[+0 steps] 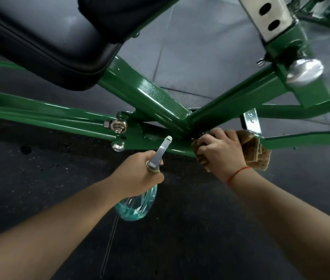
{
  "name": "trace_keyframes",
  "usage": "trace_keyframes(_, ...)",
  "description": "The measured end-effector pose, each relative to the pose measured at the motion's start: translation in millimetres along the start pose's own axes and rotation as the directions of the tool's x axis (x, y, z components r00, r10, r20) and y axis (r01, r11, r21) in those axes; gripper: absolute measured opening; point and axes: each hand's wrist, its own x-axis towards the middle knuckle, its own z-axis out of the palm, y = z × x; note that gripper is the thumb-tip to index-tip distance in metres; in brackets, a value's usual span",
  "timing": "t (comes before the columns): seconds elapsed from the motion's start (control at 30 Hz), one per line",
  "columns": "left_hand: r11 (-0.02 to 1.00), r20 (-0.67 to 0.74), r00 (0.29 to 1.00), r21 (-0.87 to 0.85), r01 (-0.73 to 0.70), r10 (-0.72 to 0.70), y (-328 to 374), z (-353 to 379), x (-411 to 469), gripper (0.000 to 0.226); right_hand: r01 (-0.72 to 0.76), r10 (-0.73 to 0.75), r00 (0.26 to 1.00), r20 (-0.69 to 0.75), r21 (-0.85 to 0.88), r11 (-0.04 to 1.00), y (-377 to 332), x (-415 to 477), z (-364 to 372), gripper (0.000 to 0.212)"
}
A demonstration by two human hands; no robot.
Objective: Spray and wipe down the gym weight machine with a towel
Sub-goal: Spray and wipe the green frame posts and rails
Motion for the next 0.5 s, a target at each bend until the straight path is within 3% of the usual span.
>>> trace_keyframes(0.07,0.999,0.000,1.000,0.032,-0.027,0.027,14,5,4,0.016,-0.094,0.098,0.995,-0.029,0.127,0.987,14,-6,-9,0.044)
trace_keyframes(0.13,0.994,0.008,0.999,0.095,-0.055,0.054,31,9,9,0.018,-0.180,0.214,0.972,-0.101,0.269,0.946,24,-14,-19,0.037)
trace_keyframes(0.23,0.974,-0.003,0.995,0.205,-0.096,0.099,55,17,18,0.015,-0.335,0.485,0.851,-0.200,0.506,0.795,24,-22,-29,0.031)
trace_keyframes(0.27,0.963,-0.022,0.992,0.242,-0.118,0.127,63,21,21,0.015,-0.403,0.607,0.772,-0.188,0.594,0.696,22,-24,-32,0.038)
trace_keyframes(0.33,0.937,-0.063,0.980,0.310,-0.162,0.191,79,28,24,0.015,-0.520,0.845,0.529,-0.077,0.758,0.395,24,-27,-42,0.044)
trace_keyframes(0.4,0.912,-0.109,0.962,0.360,-0.197,0.251,91,37,27,0.017,-0.514,0.958,0.254,0.131,0.858,0.018,34,-30,-52,0.040)
trace_keyframes(0.43,0.905,-0.132,0.953,0.370,-0.208,0.273,95,39,28,0.018,-0.460,0.966,0.162,0.201,0.882,-0.107,37,-31,-56,0.038)
trace_keyframes(0.5,0.901,-0.170,0.938,0.371,-0.224,0.303,103,46,31,0.017,-0.324,0.976,0.091,0.197,0.933,-0.158,42,-34,-63,0.039)
